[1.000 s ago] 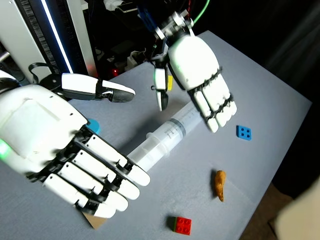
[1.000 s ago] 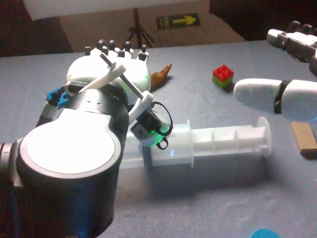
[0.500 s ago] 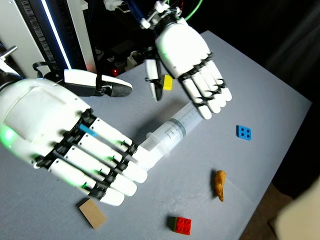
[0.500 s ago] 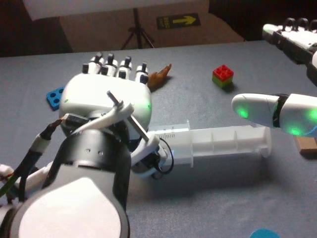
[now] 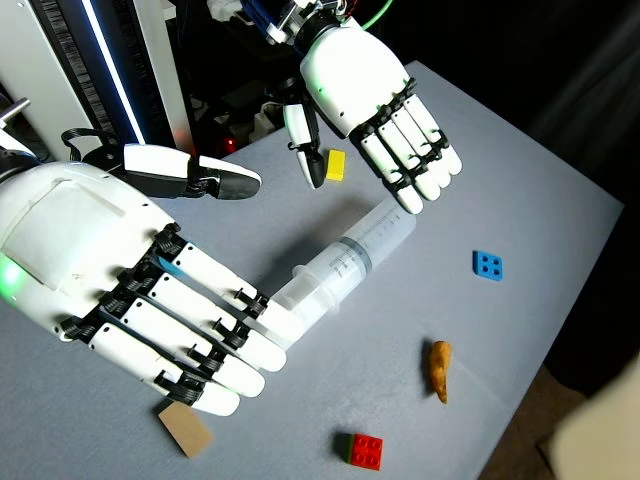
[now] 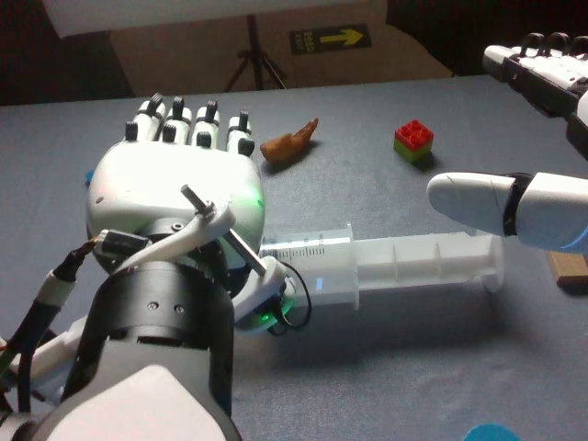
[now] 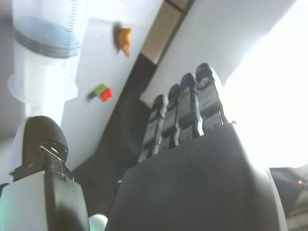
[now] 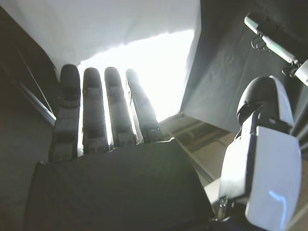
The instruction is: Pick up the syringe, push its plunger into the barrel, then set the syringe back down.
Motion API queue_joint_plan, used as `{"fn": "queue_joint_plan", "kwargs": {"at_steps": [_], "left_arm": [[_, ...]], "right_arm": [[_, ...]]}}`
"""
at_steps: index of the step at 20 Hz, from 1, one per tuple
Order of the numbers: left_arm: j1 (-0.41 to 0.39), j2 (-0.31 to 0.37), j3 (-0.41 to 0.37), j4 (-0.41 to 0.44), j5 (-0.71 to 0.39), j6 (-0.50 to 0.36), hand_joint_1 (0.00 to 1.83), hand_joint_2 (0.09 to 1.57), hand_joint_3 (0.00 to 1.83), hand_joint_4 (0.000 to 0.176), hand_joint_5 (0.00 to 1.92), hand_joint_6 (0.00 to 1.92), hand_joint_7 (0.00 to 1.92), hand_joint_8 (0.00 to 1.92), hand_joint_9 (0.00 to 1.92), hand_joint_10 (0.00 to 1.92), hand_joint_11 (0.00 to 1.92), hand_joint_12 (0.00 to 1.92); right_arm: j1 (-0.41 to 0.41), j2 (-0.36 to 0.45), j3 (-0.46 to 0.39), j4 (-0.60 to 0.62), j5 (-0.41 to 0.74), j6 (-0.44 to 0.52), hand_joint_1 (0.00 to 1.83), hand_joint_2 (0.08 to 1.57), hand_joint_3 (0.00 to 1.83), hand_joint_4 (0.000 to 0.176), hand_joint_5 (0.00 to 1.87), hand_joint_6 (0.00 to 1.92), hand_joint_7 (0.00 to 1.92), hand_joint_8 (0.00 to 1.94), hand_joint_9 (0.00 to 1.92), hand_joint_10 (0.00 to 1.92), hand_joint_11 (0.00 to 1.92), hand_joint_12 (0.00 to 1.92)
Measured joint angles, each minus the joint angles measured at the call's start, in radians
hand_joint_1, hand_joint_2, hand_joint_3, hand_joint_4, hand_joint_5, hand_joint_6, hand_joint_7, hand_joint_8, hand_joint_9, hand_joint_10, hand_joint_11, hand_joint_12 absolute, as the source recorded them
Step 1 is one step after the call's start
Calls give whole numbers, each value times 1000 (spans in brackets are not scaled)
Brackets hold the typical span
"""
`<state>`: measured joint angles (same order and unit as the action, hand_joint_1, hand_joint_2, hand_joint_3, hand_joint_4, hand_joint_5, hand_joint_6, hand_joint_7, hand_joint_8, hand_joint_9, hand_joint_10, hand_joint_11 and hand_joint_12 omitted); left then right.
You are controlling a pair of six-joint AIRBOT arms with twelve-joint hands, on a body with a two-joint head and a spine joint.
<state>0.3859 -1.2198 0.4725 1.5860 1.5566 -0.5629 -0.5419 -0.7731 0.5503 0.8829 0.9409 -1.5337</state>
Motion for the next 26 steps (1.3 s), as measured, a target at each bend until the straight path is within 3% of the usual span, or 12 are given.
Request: {"fn": "queue_joint_plan", "kwargs": {"at_steps": [16, 26], "left_arm": [[7, 0, -4, 4, 0, 4, 613, 1063, 0, 0, 0, 0, 0, 0, 0, 0, 0, 0], [59, -122, 24, 14, 71, -33, 586, 1085, 4, 0, 0, 0, 0, 0, 0, 0, 0, 0]], "right_arm": [[-6, 0, 0, -2, 7, 5, 208, 840, 0, 0, 162, 4, 161, 2, 156, 4, 0, 633], [-11, -3, 0, -12, 14, 6, 182, 854, 6, 0, 151, 0, 147, 0, 145, 0, 0, 575]]}}
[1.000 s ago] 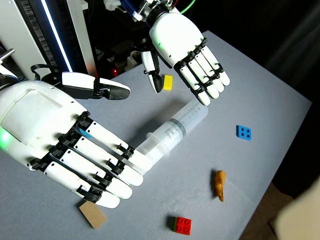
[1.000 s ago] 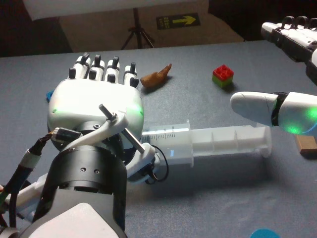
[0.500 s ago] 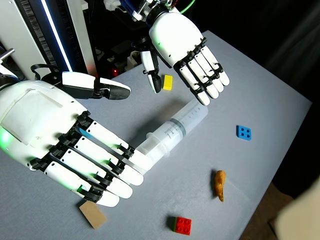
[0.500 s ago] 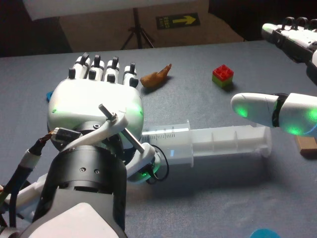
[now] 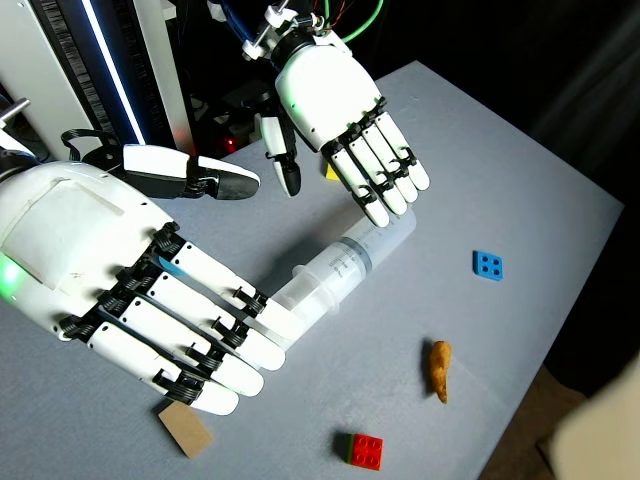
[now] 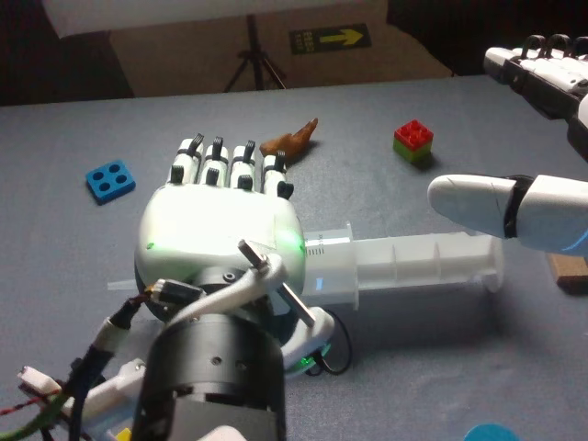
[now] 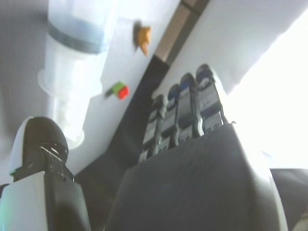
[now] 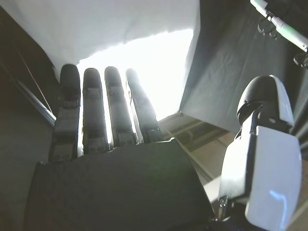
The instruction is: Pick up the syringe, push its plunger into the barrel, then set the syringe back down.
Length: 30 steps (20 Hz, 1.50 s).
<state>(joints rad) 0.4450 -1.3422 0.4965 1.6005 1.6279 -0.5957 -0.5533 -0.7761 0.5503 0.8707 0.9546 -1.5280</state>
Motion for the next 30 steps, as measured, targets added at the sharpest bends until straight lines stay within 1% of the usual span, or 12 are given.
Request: {"fn": "queue_joint_plan", "kwargs": {"at_steps": [3, 5, 8, 9, 12, 17, 19, 21, 25, 26, 28, 30], "left_arm": [[5, -46, 27, 0, 6, -1, 582, 1093, 6, 0, 0, 0, 0, 0, 0, 0, 0, 0], [6, -71, 40, -1, 3, -13, 599, 1091, 2, 0, 0, 0, 0, 0, 0, 0, 0, 0], [10, -92, 45, -5, 19, -38, 631, 1074, 0, 0, 0, 0, 0, 0, 0, 0, 0, 0], [13, -100, 46, -9, 24, -38, 611, 1075, 0, 0, 0, 0, 0, 0, 0, 0, 0, 0], [35, -114, 50, -10, 30, -39, 591, 1074, 0, 0, 0, 0, 0, 0, 0, 0, 0, 0], [61, -158, 63, 39, 36, -18, 582, 1071, 0, 0, 0, 0, 0, 0, 0, 0, 0, 0], [64, -175, 64, 42, 33, -15, 586, 1075, 0, 0, 0, 0, 0, 0, 0, 0, 0, 0], [71, -177, 67, 56, 31, -9, 616, 1046, 0, 0, 0, 0, 0, 0, 0, 0, 0, 0], [84, -187, 87, 59, 36, -8, 618, 1076, 3, 0, 0, 0, 0, 0, 0, 0, 0, 0], [96, -187, 99, 59, 30, -14, 611, 1081, 5, 0, 0, 0, 0, 0, 0, 0, 0, 0], [102, -187, 126, 45, 27, -27, 629, 1062, 0, 0, 0, 0, 0, 0, 0, 0, 0, 0], [109, -190, 171, 51, 8, -29, 599, 1081, 4, 0, 0, 0, 0, 0, 0, 0, 0, 0]], "right_arm": [[0, 0, 0, -4, 0, 0, 188, 840, 0, 0, 176, 6, 175, 5, 170, 6, 0, 650], [0, 0, 0, -3, 4, 1, 161, 841, 0, 0, 169, 2, 168, 1, 164, 2, 0, 651], [0, 0, 1, -8, 6, 3, 189, 839, 0, 0, 171, 1, 168, 0, 162, 0, 0, 645], [0, 0, 1, -9, 6, 4, 157, 849, 2, 0, 141, 0, 141, 0, 138, 0, 0, 597], [0, 0, 1, -9, 8, 6, 180, 849, 0, 0, 150, 4, 160, 5, 157, 7, 0, 603], [0, 0, 1, -12, 13, 6, 180, 853, 1, 0, 153, 1, 156, 1, 151, 0, 0, 580], [0, 0, 1, -16, 19, 10, 208, 848, 0, 0, 164, 3, 160, 1, 153, 1, 0, 586], [0, 0, 1, -26, 24, 13, 215, 852, 0, 0, 161, 0, 159, 0, 152, 1, 0, 584], [0, 0, 1, -27, 27, 13, 195, 850, 0, 0, 148, 1, 147, 2, 146, 2, 0, 560], [0, 0, 1, -27, 28, 14, 171, 856, 3, 0, 147, 0, 148, 3, 144, 2, 0, 553], [0, 0, 1, -26, 29, 14, 217, 843, 0, 0, 162, 3, 162, 3, 158, 4, 0, 590], [0, -2, 1, -29, 29, 15, 175, 849, 0, 0, 143, 3, 148, 3, 145, 4, 0, 581]]}}
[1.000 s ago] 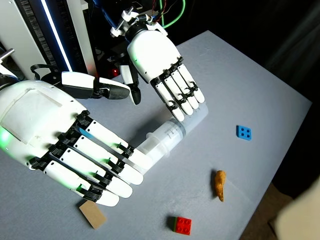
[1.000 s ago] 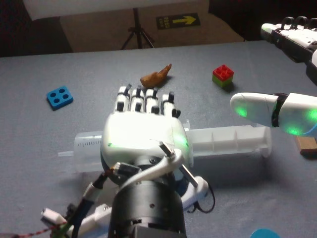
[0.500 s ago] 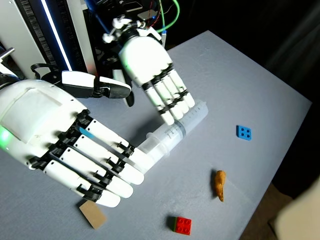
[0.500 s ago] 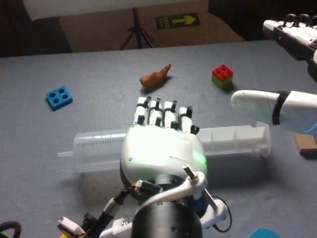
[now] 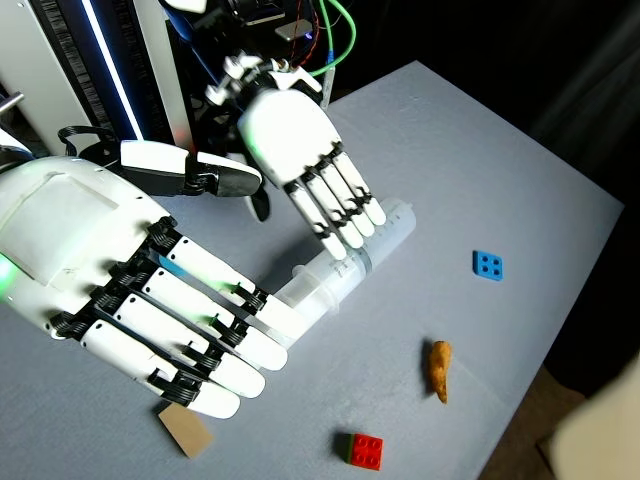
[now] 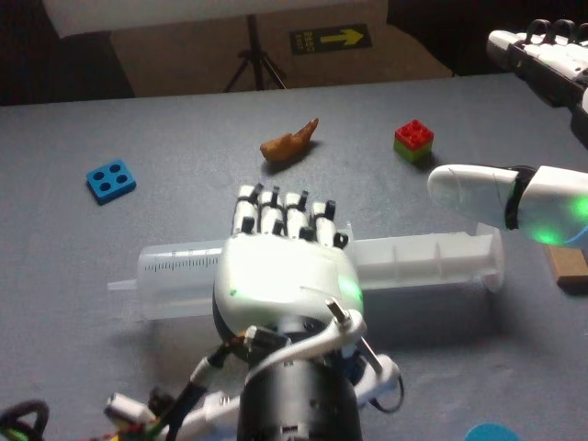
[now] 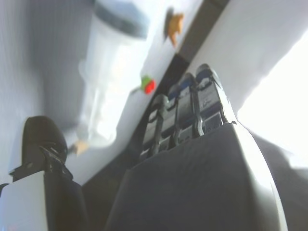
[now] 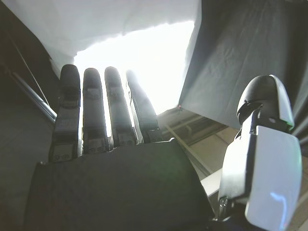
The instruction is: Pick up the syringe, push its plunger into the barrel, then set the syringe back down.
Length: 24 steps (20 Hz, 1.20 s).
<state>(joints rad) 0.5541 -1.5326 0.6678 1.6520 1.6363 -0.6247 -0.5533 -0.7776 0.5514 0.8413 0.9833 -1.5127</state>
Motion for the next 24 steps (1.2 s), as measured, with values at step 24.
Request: {"fn": "queue_joint_plan", "kwargs": {"at_steps": [24], "left_arm": [[104, -53, 242, 58, -150, -74, 602, 1083, 0, 0, 0, 0, 0, 0, 0, 0, 0, 0]], "right_arm": [[0, -8, 4, -26, 11, 25, 174, 863, 0, 0, 135, 1, 137, 1, 120, 1, 0, 563]]}}
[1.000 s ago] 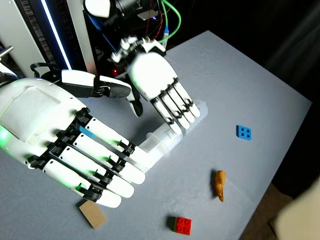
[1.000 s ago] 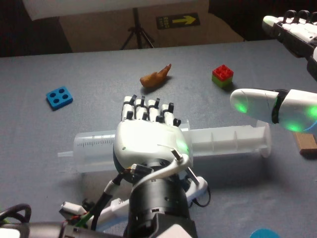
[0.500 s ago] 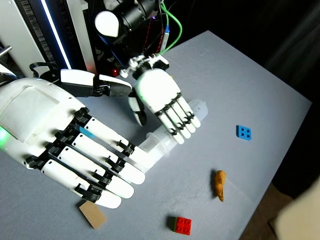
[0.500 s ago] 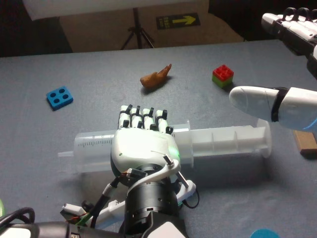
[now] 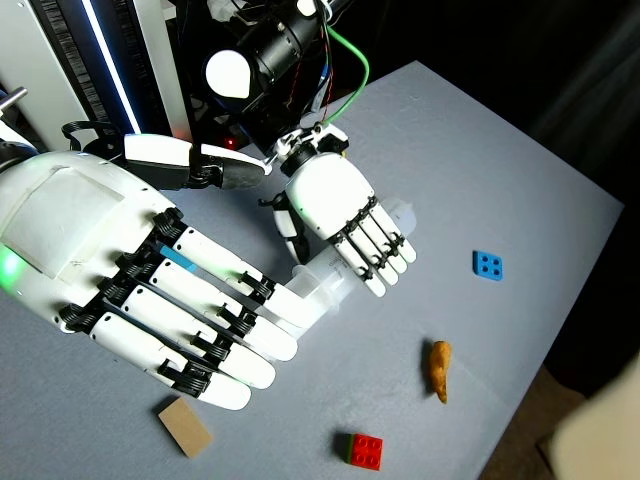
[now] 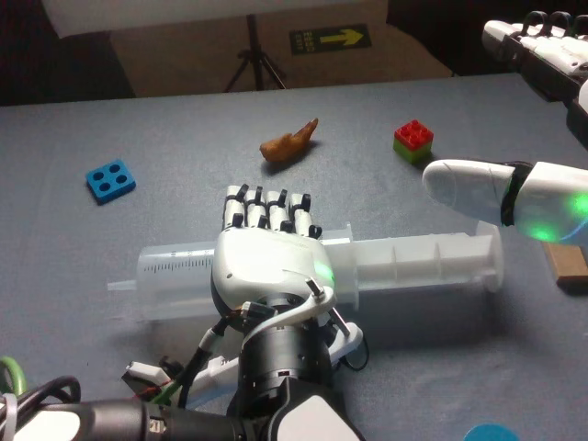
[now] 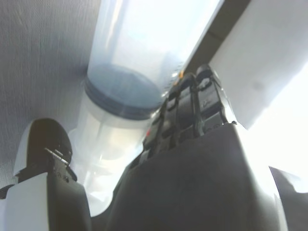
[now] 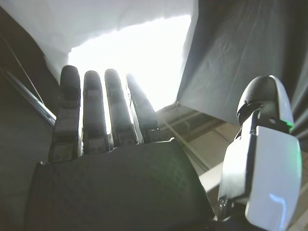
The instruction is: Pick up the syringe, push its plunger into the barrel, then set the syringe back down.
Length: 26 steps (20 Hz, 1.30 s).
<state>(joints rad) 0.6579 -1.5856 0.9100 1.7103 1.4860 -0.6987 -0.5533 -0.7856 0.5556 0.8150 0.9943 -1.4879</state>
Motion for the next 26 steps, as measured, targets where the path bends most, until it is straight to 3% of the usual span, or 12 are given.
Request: {"fn": "queue_joint_plan", "kwargs": {"at_steps": [15, 16, 17, 18, 19, 20, 21, 22, 23, 24, 25, 26], "left_arm": [[45, 11, 0, 50, -5, -67, 696, 1076, 0, 0, 86, 10, 51, 5, 33, 4, 0, 0], [45, 11, 0, 51, -7, -67, 784, 1087, 0, 0, 141, 15, 106, 25, 107, 3, 8, 279], [45, 11, 0, 51, -8, -67, 784, 1087, 0, 0, 141, 15, 106, 25, 107, 3, 8, 279], [45, 11, 0, 52, -11, -70, 842, 1137, 1, 0, 253, 8, 249, 11, 245, 13, 0, 716], [45, 11, 0, 54, -14, -72, 842, 1137, 1, 0, 253, 8, 249, 11, 245, 13, 0, 716], [45, 11, 0, 59, -20, -72, 986, 1126, 0, 0, 460, 16, 471, 13, 500, 39, 158, 943], [45, 11, 0, 61, -23, -78, 986, 1126, 0, 0, 460, 16, 471, 13, 500, 39, 158, 943], [45, 11, 0, 66, -26, -77, 1125, 1139, 0, 0, 622, 18, 650, 16, 737, 68, 381, 969], [45, 11, 0, 72, -29, -77, 1181, 1164, 1, 0, 717, 27, 812, 54, 827, 95, 453, 1027], [45, 11, 0, 82, -33, -72, 1181, 1164, 1, 0, 717, 27, 812, 54, 827, 95, 453, 1027], [45, 11, 0, 89, -34, -72, 1216, 1221, 0, 0, 677, 1046, 915, 961, 906, 137, 536, 1041], [45, 11, 0, 93, -34, -65, 1345, 1210, 0, 0, 696, 1177, 833, 1321, 748, 1382, 631, 1176]], "right_arm": [[0, 0, 0, 0, 5, 11, 161, 873, 0, 0, 122, 4, 126, 2, 121, 3, 0, 584], [0, 0, 0, 0, 5, 11, 161, 871, 0, 0, 132, 7, 137, 5, 129, 5, 0, 587], [0, 0, 0, 0, 5, 11, 161, 871, 0, 0, 132, 7, 137, 5, 129, 5, 0, 587], [0, 0, 0, 0, 6, 11, 173, 872, 0, 0, 140, 3, 140, 2, 141, 4, 0, 643], [0, 0, 0, 0, 6, 11, 173, 872, 0, 0, 140, 3, 140, 2, 141, 4, 0, 643], [0, 0, 0, 0, 7, 12, 172, 880, 2, 0, 121, 0, 117, 2, 124, 4, 0, 568], [0, 0, 0, 0, 8, 12, 172, 880, 2, 0, 121, 0, 117, 2, 124, 4, 0, 568], [0, 0, 0, 0, 9, 12, 182, 876, 0, 0, 116, 5, 104, 6, 106, 4, 0, 497], [0, 0, 0, 0, 10, 12, 191, 880, 1, 0, 129, 6, 114, 6, 112, 4, 0, 510], [0, 0, 0, 0, 11, 13, 191, 880, 1, 0, 129, 6, 114, 6, 112, 4, 0, 510], [0, 0, 0, 0, 11, 13, 183, 877, 0, 0, 136, 5, 120, 4, 117, 4, 0, 535], [0, 0, 0, 0, 11, 13, 166, 882, 1, 0, 134, 2, 130, 4, 125, 4, 0, 552]]}}
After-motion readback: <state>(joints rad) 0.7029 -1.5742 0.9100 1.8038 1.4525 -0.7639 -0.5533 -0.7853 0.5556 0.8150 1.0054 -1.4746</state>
